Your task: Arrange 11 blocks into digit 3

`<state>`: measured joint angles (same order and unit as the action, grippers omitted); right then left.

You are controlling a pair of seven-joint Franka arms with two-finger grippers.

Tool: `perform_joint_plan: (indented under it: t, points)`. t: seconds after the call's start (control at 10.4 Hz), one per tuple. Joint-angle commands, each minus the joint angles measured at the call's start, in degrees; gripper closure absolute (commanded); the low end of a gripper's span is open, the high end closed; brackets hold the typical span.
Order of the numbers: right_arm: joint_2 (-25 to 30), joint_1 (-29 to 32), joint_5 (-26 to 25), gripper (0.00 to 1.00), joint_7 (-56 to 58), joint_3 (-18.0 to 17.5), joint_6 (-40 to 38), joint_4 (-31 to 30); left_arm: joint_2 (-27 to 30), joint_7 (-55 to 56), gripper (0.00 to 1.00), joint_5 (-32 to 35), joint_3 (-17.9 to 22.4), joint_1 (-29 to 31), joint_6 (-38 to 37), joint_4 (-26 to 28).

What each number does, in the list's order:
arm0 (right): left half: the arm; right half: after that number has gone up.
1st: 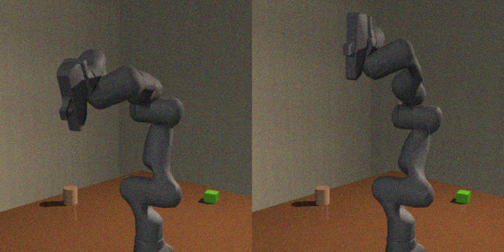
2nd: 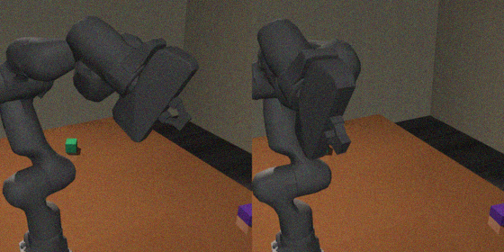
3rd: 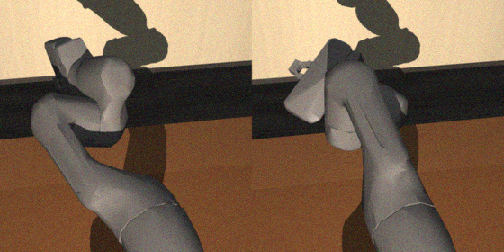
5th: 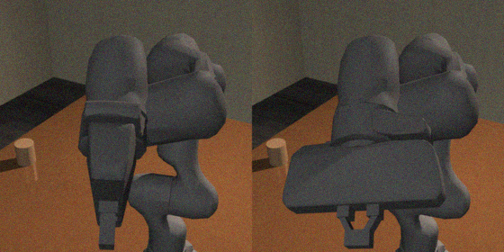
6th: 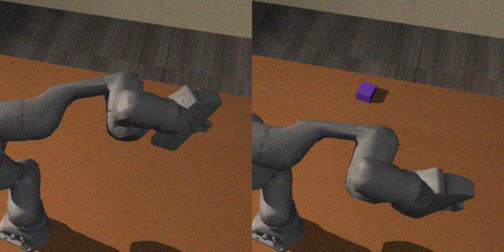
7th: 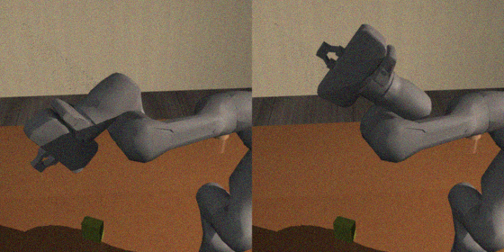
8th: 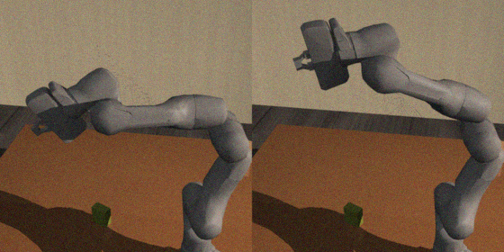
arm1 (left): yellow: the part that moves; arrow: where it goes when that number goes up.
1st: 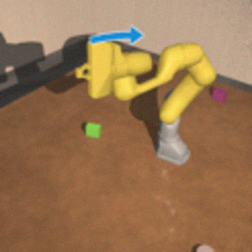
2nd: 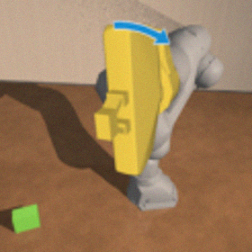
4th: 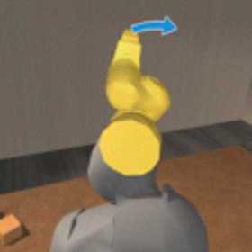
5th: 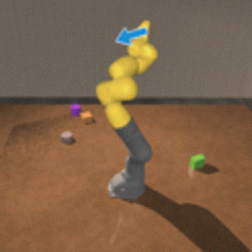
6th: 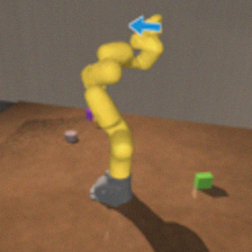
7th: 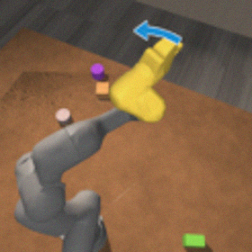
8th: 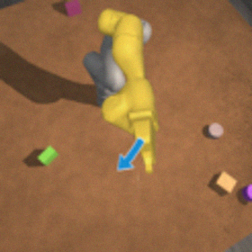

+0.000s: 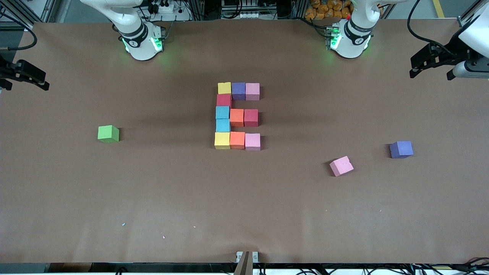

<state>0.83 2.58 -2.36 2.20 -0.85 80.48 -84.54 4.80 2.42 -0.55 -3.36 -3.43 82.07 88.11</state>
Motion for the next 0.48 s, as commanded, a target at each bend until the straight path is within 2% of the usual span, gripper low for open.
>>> perform_joint_plan:
  t: [0.0,0.38]
  points:
    - [0.0,-0.5,0.0,0.00,0.6,0.3,-1.4,1.0,-1.5,-1.1,0.00,0.0,0.3,-0.3,-1.8,-2.7]
    - [0.0,-0.5,0.0,0.00,0.4,0.2,-1.4,1.0,-1.5,-1.0,0.00,0.2,0.2,-0.6,-1.8,-2.7]
